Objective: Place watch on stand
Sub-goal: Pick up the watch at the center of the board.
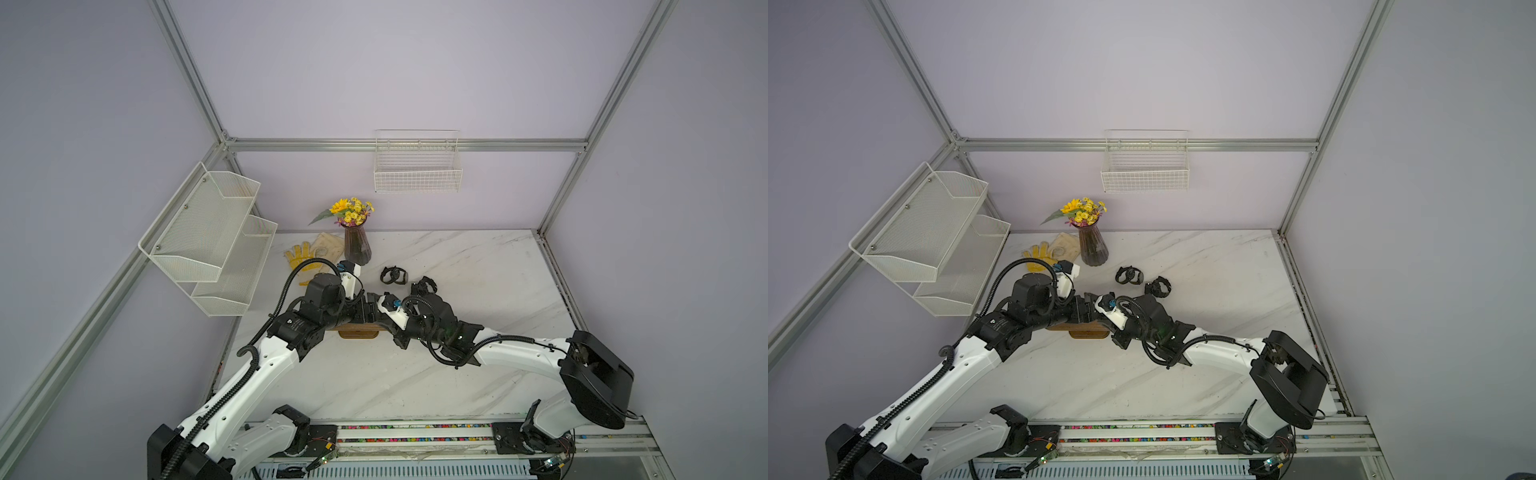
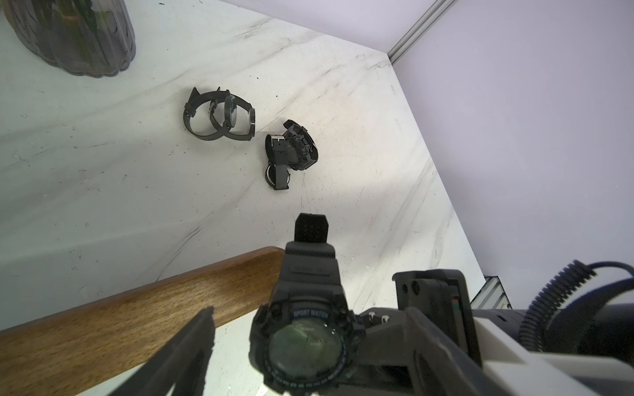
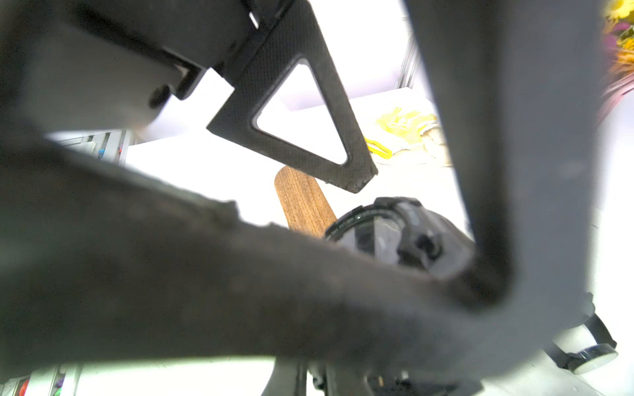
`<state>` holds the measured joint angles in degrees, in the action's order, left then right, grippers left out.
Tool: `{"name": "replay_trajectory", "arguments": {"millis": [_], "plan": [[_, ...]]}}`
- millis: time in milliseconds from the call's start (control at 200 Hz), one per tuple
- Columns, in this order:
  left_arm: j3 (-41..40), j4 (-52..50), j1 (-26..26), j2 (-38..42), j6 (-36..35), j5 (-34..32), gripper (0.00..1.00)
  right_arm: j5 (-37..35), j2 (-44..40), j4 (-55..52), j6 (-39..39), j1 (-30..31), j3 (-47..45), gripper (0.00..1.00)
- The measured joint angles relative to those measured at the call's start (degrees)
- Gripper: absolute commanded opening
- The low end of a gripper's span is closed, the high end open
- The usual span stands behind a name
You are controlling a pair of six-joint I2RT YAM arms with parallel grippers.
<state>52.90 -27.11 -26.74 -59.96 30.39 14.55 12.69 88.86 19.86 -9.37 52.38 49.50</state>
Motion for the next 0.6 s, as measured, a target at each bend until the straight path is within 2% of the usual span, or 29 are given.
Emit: {"name": "replay_trajectory", "arguments": {"millis": [600], "plan": [[-0.42,-1.79,1.27,1.62,0.15,1.33,0.78,2.49,0.00,2.12,1.73,-0.26,-0.02,0.00]]}}
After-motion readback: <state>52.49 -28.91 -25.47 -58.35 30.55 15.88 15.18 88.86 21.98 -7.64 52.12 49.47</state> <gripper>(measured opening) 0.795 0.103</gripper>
